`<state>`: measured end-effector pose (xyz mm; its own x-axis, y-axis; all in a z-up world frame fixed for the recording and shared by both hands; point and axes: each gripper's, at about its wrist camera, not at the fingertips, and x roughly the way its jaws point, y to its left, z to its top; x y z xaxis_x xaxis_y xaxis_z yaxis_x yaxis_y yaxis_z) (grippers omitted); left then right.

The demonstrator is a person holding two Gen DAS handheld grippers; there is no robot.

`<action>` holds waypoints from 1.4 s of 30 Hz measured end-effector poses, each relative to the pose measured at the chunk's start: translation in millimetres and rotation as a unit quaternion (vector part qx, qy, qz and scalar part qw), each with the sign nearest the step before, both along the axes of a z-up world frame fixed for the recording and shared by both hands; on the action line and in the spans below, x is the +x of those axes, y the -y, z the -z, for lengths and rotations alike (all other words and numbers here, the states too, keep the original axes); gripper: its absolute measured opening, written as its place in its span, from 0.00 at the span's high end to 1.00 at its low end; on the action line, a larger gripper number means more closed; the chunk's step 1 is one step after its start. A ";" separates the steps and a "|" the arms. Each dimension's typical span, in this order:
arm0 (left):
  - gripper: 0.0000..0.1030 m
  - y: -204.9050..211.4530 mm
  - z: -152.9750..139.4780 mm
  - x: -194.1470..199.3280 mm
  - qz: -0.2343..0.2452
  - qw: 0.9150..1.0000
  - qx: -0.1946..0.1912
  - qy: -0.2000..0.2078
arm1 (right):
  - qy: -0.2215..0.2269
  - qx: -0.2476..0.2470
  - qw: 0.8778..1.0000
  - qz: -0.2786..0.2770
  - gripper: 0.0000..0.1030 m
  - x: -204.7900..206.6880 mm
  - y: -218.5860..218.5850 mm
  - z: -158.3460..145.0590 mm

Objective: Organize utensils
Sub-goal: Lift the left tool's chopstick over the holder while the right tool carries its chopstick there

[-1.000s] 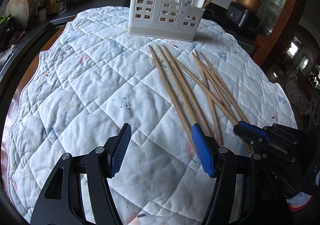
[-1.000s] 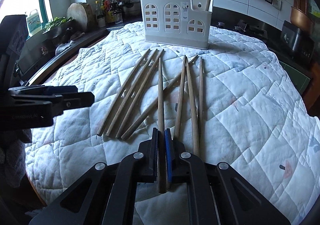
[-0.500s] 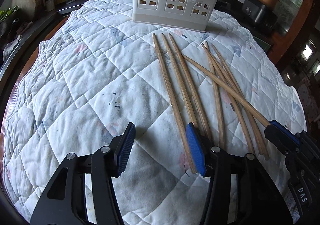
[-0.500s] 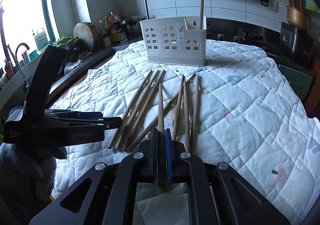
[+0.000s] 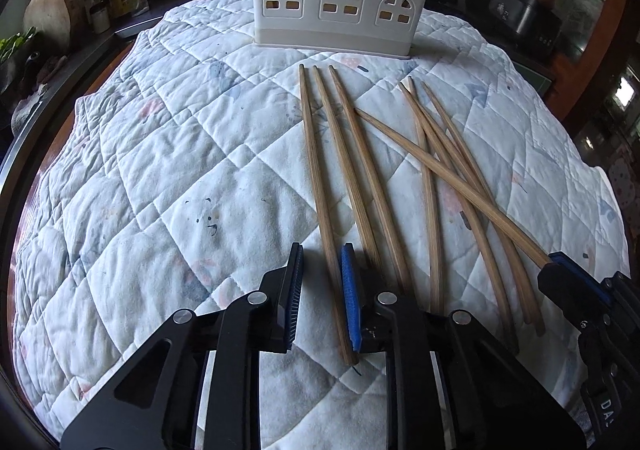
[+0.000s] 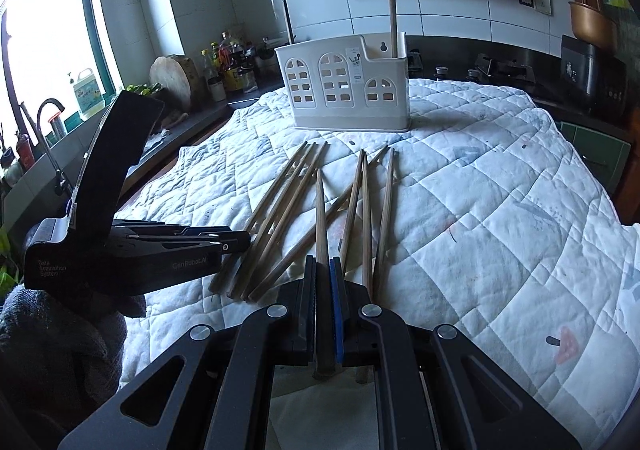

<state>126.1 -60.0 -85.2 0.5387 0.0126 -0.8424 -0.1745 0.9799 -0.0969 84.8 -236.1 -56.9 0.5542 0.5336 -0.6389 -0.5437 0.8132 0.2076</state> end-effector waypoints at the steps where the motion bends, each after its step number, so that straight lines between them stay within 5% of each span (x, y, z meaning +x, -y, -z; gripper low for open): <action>1: 0.82 0.1 0.2 0.4 0.000 1.000 -0.002 -0.001 | 0.000 0.002 1.000 0.000 0.93 0.3 0.9 0.0; 9: 0.82 5.4 2.8 1.8 0.012 1.000 0.018 0.010 | 0.003 0.007 1.000 0.003 0.93 0.0 1.7 -2.3; 13: 0.92 2.5 2.5 0.9 0.025 0.999 0.027 0.017 | 0.009 0.009 1.000 0.007 0.93 -2.5 2.7 -9.4; 21: 0.95 -13.6 -4.1 -9.3 0.042 0.998 0.013 0.035 | 0.021 0.009 1.000 0.015 0.93 -6.2 3.4 -22.8; 42: 0.95 -59.0 -79.9 -13.4 0.073 0.985 -0.001 0.155 | 0.056 0.014 0.998 0.016 0.93 31.7 -14.2 -92.4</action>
<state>112.6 -1.0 -5.3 0.7658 -0.0856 -0.6373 0.0071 0.9922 -0.1247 116.5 -221.8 35.5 0.6384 0.5304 -0.5577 -0.5379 0.8258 0.1696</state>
